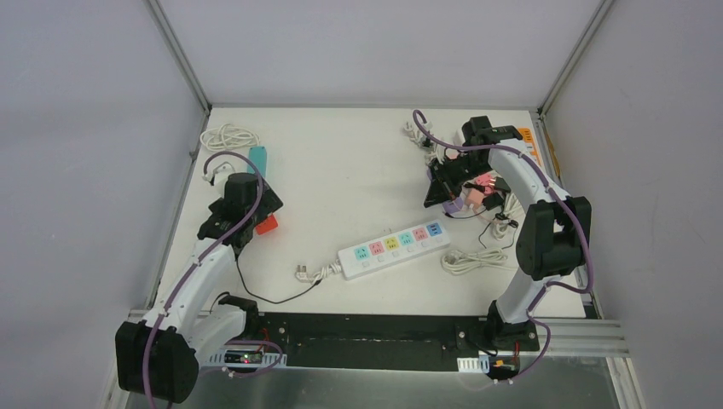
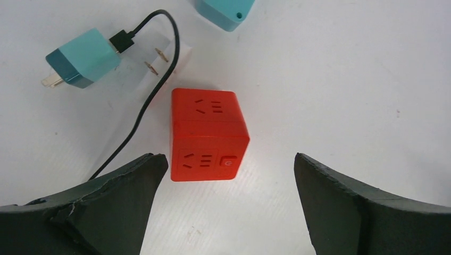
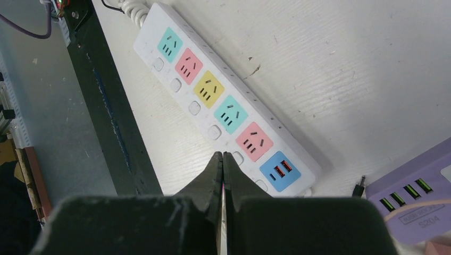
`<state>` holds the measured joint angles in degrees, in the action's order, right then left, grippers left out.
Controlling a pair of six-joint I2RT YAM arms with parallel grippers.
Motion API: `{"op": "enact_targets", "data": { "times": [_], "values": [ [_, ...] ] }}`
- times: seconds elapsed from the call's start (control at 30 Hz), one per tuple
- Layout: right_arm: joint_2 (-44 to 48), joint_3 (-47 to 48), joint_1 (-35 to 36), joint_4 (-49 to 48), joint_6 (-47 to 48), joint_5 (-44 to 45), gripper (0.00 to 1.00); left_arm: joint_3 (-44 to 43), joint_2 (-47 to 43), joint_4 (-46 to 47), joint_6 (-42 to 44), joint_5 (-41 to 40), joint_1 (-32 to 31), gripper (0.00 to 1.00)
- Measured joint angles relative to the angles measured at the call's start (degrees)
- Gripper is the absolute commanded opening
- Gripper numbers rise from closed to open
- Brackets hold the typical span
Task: Pull the plug off the socket
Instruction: Place the socket at the center of the board.
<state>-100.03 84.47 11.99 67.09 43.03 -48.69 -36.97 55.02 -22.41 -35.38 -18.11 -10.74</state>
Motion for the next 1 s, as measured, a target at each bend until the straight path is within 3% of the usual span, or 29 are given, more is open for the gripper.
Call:
{"op": "enact_targets", "data": {
  "times": [0.6, 0.8, 1.0],
  "values": [
    [0.0, 0.0, 0.0, 1.8, 2.9, -0.2, 0.01, -2.4, -5.7, 0.5, 3.9, 20.8, 0.0, 0.99],
    [0.0, 0.0, 0.0, 1.9, 3.2, -0.3, 0.01, -2.4, -5.7, 5.4, 5.2, 30.7, 0.0, 0.99],
    [0.0, 0.0, 0.0, 2.1, 3.2, -0.5, 0.02, 0.4, -5.2, 16.7, 4.7, 42.0, -0.1, 0.99]
  ]
}}
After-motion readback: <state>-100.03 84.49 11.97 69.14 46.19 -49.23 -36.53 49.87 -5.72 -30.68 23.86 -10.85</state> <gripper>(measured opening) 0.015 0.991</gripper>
